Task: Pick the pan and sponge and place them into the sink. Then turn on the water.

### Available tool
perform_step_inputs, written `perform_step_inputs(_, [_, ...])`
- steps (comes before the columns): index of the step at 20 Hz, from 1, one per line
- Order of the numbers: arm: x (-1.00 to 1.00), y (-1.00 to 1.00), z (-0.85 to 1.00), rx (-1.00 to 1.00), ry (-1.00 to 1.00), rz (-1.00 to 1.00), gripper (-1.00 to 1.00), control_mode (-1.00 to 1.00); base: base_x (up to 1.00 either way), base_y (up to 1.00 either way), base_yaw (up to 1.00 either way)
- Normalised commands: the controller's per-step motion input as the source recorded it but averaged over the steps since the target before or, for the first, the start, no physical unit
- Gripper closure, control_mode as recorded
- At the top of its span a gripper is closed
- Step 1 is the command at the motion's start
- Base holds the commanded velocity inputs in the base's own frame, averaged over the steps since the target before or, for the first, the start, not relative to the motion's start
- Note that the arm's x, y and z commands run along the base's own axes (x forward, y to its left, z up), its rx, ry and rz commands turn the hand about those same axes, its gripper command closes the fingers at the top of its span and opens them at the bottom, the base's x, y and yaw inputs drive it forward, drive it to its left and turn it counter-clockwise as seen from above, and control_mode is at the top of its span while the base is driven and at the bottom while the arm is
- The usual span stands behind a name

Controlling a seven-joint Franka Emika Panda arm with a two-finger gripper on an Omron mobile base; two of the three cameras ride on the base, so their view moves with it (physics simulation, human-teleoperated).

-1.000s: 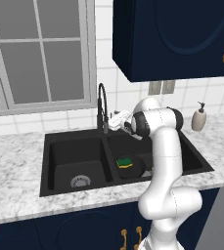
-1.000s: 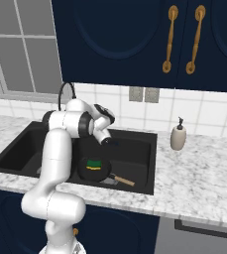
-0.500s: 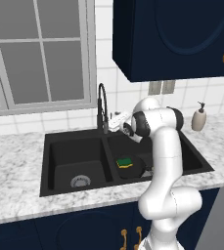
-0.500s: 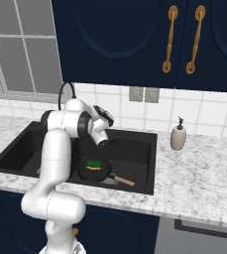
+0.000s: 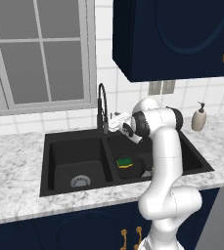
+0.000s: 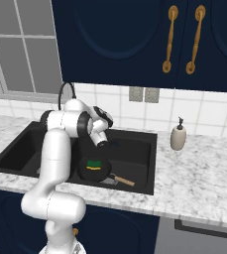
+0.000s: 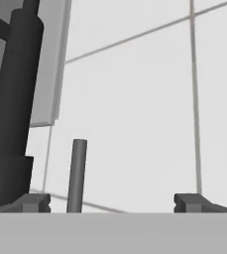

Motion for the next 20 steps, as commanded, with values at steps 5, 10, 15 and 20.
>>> perform_step_inputs(5, [0.05,0.0,0.11,0.01,0.0,-0.04,-1.0,-1.0,0.0,0.0,0.0])
perform_step_inputs(10, [0.0,0.0,0.21,0.0,-0.03,-0.07,-1.0,-1.0,0.0,0.0,0.0])
perform_step_inputs(15, [0.07,0.0,0.03,0.0,-0.01,-0.07,-1.0,-1.0,0.0,0.0,0.0])
perform_step_inputs(20, [0.13,-0.01,-0.28,0.0,0.0,-0.06,-1.0,-1.0,0.0,0.0,0.0])
